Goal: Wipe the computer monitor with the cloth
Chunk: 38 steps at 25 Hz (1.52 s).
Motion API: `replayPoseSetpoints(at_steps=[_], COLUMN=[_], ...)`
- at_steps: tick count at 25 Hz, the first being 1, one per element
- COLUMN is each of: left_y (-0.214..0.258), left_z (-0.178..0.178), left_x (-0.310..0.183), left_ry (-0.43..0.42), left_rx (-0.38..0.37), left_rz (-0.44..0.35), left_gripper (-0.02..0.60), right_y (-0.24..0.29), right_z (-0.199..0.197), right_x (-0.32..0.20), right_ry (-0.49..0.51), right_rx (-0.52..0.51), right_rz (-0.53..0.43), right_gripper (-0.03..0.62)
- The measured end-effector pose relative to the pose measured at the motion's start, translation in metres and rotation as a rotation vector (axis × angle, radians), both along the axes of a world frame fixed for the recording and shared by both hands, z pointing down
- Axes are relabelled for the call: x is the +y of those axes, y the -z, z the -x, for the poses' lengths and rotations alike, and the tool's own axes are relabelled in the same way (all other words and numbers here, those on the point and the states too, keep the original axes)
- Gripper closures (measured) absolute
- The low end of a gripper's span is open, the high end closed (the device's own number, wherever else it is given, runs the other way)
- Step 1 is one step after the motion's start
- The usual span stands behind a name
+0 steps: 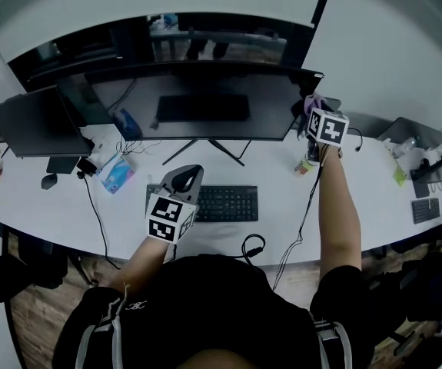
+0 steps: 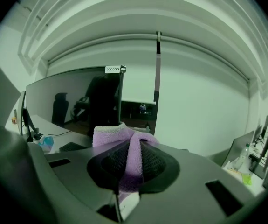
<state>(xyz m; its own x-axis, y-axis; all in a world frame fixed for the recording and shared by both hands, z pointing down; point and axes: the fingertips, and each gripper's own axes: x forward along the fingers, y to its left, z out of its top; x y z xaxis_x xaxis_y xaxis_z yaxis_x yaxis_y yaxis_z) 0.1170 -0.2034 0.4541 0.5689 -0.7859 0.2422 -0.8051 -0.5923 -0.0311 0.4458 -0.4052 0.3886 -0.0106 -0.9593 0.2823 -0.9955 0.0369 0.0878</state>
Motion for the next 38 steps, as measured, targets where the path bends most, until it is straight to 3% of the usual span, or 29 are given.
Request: replayPoseSetpoints(at_steps=[8, 28, 38], left_y=[-0.005, -0.015, -0.021], left_z=[-0.003, 0.002, 0.002], left_x=[-0.005, -0.014, -0.02], left_ry=[-0.007, -0.001, 0.003], left_rx=[-0.005, -0.013, -0.026], left_rz=[0.014, 0.037, 0.056], left_gripper=[0.569, 0.569, 0.569], right_y=[-0.026, -0.112, -0.148], right_z=[-0.003, -0.005, -0.007], right_x=[-0.001, -0.005, -0.008], right_ry=[-0.08, -0.191, -0.221], right_rx=[-0.083, -0.208, -0.222], right_rz=[-0.03, 0.072, 0.124], right_gripper=[0.522, 0.522, 0.522])
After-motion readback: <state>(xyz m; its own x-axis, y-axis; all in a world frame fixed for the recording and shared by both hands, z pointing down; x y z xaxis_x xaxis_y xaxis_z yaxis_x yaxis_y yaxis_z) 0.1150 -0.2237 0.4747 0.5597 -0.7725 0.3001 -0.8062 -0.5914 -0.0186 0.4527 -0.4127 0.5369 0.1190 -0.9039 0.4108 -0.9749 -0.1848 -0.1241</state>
